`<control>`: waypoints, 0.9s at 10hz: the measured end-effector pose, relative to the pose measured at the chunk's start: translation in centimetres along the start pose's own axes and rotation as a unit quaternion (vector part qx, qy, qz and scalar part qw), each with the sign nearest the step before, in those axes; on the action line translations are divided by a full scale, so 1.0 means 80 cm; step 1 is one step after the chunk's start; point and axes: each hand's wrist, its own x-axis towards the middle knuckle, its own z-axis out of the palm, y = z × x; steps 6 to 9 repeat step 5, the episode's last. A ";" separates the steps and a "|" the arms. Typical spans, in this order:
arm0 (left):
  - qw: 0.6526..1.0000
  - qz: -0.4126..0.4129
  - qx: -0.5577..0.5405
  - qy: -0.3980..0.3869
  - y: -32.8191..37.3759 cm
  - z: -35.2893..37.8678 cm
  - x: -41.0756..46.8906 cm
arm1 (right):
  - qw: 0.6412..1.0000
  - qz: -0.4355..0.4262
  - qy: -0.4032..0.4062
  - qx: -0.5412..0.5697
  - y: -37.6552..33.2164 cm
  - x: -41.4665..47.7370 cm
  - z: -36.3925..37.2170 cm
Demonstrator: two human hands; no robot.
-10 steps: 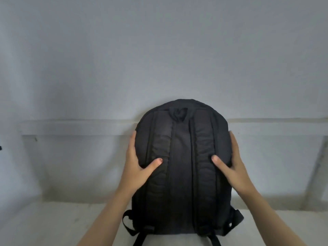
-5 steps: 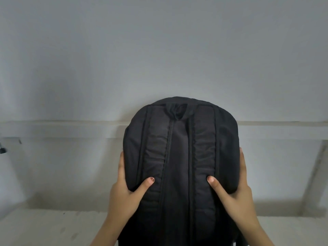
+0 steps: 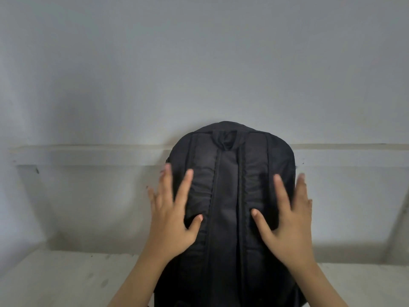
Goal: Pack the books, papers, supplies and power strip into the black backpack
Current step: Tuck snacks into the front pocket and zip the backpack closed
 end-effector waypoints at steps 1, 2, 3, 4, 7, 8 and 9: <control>0.988 0.084 0.088 -0.094 0.002 -0.003 0.022 | 0.989 -0.069 -0.063 -0.118 -0.007 0.014 0.012; 0.986 0.064 0.096 -0.120 -0.003 0.003 0.027 | 0.978 -0.067 -0.098 -0.170 -0.007 0.024 0.021; 0.995 0.009 0.054 -0.082 0.003 0.000 0.005 | 0.988 -0.041 -0.108 -0.107 -0.017 0.010 0.012; 0.998 -0.054 -0.021 0.024 0.008 -0.005 -0.060 | 0.999 0.020 -0.032 0.006 -0.036 -0.044 -0.006; 0.988 -0.121 -0.097 -0.012 -0.006 -0.009 -0.158 | 0.997 0.080 0.006 0.003 -0.024 -0.134 -0.030; 0.988 -0.121 -0.097 -0.012 -0.006 -0.009 -0.158 | 0.997 0.080 0.006 0.003 -0.024 -0.134 -0.030; 0.988 -0.121 -0.097 -0.012 -0.006 -0.009 -0.158 | 0.997 0.080 0.006 0.003 -0.024 -0.134 -0.030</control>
